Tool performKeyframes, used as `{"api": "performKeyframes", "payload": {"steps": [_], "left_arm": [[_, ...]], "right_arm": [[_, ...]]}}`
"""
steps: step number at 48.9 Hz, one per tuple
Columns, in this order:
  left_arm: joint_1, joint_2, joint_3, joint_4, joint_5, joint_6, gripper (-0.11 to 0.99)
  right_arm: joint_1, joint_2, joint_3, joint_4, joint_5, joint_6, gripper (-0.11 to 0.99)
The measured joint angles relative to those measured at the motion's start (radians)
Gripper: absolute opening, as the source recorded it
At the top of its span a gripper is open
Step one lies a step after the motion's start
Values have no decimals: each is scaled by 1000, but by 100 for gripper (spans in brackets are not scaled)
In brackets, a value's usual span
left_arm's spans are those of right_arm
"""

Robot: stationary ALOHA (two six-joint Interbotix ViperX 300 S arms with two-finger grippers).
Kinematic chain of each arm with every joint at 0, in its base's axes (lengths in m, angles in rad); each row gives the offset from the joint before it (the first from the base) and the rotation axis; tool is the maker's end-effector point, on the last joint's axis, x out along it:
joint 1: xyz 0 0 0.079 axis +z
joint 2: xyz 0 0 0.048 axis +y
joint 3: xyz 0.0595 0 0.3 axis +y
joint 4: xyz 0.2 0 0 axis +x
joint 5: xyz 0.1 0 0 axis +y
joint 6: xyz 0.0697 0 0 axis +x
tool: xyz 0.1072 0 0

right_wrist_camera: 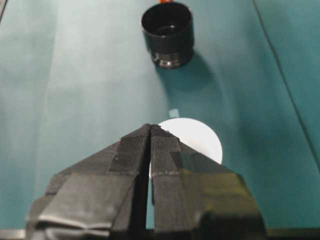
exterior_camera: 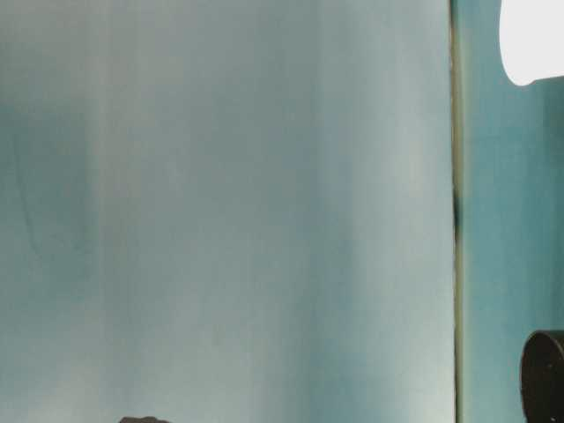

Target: Put the paper cup into the moved red handle cup holder.

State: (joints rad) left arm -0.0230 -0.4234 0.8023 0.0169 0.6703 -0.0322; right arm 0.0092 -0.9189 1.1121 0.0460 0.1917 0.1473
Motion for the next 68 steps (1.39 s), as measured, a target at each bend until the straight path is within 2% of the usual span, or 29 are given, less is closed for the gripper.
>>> {"api": "performKeyframes", "payload": {"steps": [4,9,12,15,17,25,41,47,53,68], "left_arm": [[0,6,-2,0,0,0,27],[2,18,0,0,-3,2,58],[2,31,0,2,-6,0,76],[2,46,-2,0,-9,6,90],[2,54,-2,0,-9,8,96],[14,89,0,0,-23,21,97],[46,193,25,0,-137,28,97],[46,236,31,2,-175,28,97],[54,268,31,0,-206,28,97],[55,298,38,2,-218,28,96]], "right_arm": [[0,0,0,2,2,0,-10],[0,0,0,5,2,0,-10],[2,0,0,2,2,0,-10],[2,0,0,5,6,0,-10],[2,0,0,5,11,0,-10],[0,0,0,6,21,0,-10],[0,0,0,8,34,0,-10],[2,0,0,8,38,0,-10],[2,0,0,8,38,0,-10],[2,0,0,8,40,0,-10]]}}
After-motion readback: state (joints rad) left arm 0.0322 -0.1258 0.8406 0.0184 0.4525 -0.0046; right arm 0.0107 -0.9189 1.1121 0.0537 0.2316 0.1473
